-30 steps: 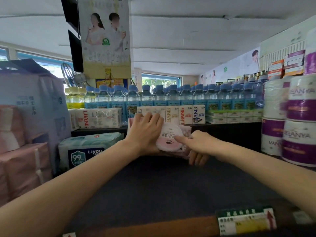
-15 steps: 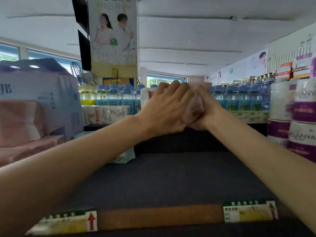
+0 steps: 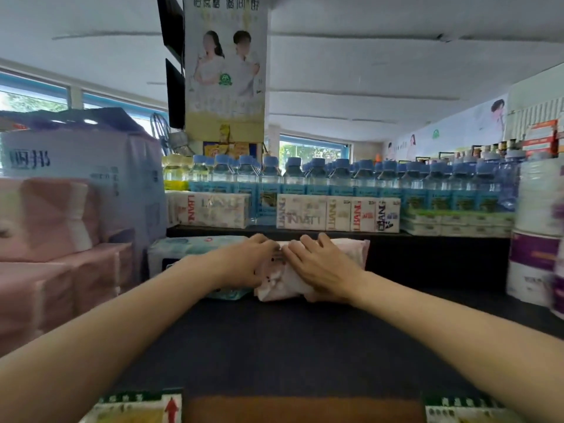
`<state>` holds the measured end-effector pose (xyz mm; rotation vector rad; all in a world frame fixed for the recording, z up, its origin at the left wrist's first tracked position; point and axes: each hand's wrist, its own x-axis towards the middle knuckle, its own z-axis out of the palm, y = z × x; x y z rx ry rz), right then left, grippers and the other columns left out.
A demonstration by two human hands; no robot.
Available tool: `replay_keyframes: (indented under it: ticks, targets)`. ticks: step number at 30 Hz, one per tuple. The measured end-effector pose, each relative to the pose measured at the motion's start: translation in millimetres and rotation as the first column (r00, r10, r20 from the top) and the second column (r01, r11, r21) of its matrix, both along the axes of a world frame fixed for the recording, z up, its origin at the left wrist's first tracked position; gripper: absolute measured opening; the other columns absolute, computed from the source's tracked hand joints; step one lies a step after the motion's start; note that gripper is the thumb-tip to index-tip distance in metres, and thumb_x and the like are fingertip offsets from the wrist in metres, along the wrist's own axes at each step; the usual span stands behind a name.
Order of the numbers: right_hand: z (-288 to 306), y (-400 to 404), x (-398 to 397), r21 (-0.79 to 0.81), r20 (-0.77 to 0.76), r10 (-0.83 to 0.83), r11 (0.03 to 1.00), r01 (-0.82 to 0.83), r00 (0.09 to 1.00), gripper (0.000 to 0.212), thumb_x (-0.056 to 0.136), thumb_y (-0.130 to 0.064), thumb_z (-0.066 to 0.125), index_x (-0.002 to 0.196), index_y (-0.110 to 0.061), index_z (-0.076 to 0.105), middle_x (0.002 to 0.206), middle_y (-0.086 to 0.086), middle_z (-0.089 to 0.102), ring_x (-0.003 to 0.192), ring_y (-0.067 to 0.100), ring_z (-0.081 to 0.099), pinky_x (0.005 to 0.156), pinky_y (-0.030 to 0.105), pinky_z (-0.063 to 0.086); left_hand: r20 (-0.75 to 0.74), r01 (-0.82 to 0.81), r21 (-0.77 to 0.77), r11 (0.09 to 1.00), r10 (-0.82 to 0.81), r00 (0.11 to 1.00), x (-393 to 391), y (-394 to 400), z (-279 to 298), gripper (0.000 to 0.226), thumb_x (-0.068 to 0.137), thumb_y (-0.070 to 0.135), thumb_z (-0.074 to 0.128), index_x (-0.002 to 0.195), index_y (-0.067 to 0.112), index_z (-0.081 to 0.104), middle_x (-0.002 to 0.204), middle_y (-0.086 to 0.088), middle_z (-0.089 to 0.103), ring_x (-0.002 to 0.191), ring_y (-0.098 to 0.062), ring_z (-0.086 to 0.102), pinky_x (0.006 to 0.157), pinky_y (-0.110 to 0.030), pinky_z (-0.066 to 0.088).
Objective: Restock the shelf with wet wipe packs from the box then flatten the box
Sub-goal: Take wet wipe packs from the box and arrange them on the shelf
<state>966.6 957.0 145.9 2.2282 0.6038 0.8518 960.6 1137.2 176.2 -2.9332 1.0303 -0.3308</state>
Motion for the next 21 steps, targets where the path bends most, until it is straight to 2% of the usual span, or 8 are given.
replay_keyframes:
  ticks: [3, 5, 7, 11, 13, 16, 19, 21]
  targets:
    - [6.5, -1.0, 5.4, -0.021, -0.14, -0.072, 0.997, 0.069, 0.988, 0.112, 0.056, -0.062, 0.071, 0.139, -0.003, 0.026, 0.128, 0.009, 0.044, 0.108, 0.026, 0.047, 0.083, 0.04, 0.046, -0.019, -0.028, -0.011, 1.0, 0.028, 0.999, 4.1, -4.7, -6.6, 0.067, 0.089, 0.017, 0.054, 0.146, 0.016, 0.017, 0.144, -0.003, 0.024, 0.127, -0.023, 0.042, 0.105, -0.032, 0.037]
    - [18.7, -3.3, 3.0, 0.022, -0.302, -0.1, 0.993, 0.112, 0.948, 0.112, 0.065, -0.062, 0.068, 0.146, -0.012, 0.009, 0.136, 0.006, 0.031, 0.119, 0.025, 0.034, 0.096, 0.04, 0.04, -0.006, -0.068, -0.004, 0.998, 0.068, 0.998, 5.7, -10.5, -3.2, 0.06, 0.091, 0.017, 0.05, 0.144, 0.013, 0.023, 0.141, -0.007, 0.028, 0.124, -0.026, 0.044, 0.103, -0.034, 0.037]
    - [29.4, -8.2, -3.4, 0.091, -0.38, -0.121, 0.982, 0.167, 0.917, 0.104, 0.066, -0.058, 0.07, 0.145, -0.019, 0.014, 0.137, 0.005, 0.03, 0.124, 0.024, 0.031, 0.101, 0.04, 0.038, 0.05, -0.118, 0.036, 0.992, 0.116, 0.992, 4.8, -13.8, 1.3, 0.051, 0.093, 0.025, 0.047, 0.14, 0.015, 0.03, 0.139, -0.009, 0.033, 0.124, -0.03, 0.042, 0.104, -0.039, 0.036]
    - [39.0, -29.4, -35.5, 0.136, -0.367, -0.285, 0.925, 0.354, 0.886, 0.079, 0.076, -0.049, 0.066, 0.139, -0.017, 0.03, 0.139, 0.009, 0.032, 0.127, 0.027, 0.032, 0.103, 0.042, 0.036, 0.196, -0.165, -0.024, 0.986, 0.166, 0.967, -6.2, -15.3, 7.9, 0.043, 0.09, 0.031, 0.051, 0.129, 0.017, 0.042, 0.133, -0.009, 0.041, 0.122, -0.031, 0.043, 0.096, -0.046, 0.043]
    - [45.7, -36.9, -64.4, 0.198, -0.36, -0.309, 0.897, 0.396, 0.88, 0.063, 0.083, -0.046, 0.059, 0.134, -0.016, 0.038, 0.138, 0.01, 0.034, 0.126, 0.026, 0.033, 0.102, 0.042, 0.037, 0.263, -0.082, -0.079, 0.993, 0.1, 0.96, -20.4, -18.2, 14.5, 0.036, 0.089, 0.028, 0.052, 0.121, 0.013, 0.048, 0.126, -0.009, 0.045, 0.116, -0.03, 0.048, 0.093, -0.044, 0.044]
    - [52.5, -46.6, -117.0, 0.285, -0.321, -0.354, 0.848, 0.446, 0.878, 0.045, 0.086, -0.039, 0.056, 0.125, -0.017, 0.047, 0.133, 0.01, 0.04, 0.121, 0.025, 0.038, 0.097, 0.041, 0.04, 0.326, 0.04, -0.208, 0.977, 0.031, 0.945, -55.3, -33.1, 20.6, 0.033, 0.087, 0.025, 0.05, 0.118, 0.013, 0.054, 0.124, -0.009, 0.05, 0.121, -0.032, 0.043, 0.105, -0.05, 0.032]
    - [47.4, -56.5, -189.9, 0.476, -0.324, -0.357, 0.738, 0.478, 0.876, 0.036, 0.089, -0.03, 0.057, 0.121, -0.013, 0.054, 0.124, 0.012, 0.049, 0.113, 0.026, 0.047, 0.09, 0.034, 0.04, 0.345, 0.24, -0.446, 0.862, -0.082, 0.935, -108.3, -62.8, 9.2, 0.029, 0.087, 0.022, 0.047, 0.113, 0.014, 0.058, 0.124, -0.011, 0.054, 0.124, -0.033, 0.038, 0.105, -0.048, 0.027]
    - [28.3, -64.6, -250.8, 0.612, -0.348, -0.39, 0.595, 0.522, 0.853, 0.031, 0.09, -0.024, 0.056, 0.117, -0.008, 0.058, 0.119, 0.015, 0.056, 0.107, 0.028, 0.053, 0.083, 0.03, 0.04, 0.369, 0.419, -0.464, 0.78, -0.26, 0.892, -155.8, -86.0, -18.1, 0.028, 0.086, 0.021, 0.047, 0.111, 0.015, 0.059, 0.123, -0.01, 0.054, 0.124, -0.032, 0.038, 0.103, -0.046, 0.029]
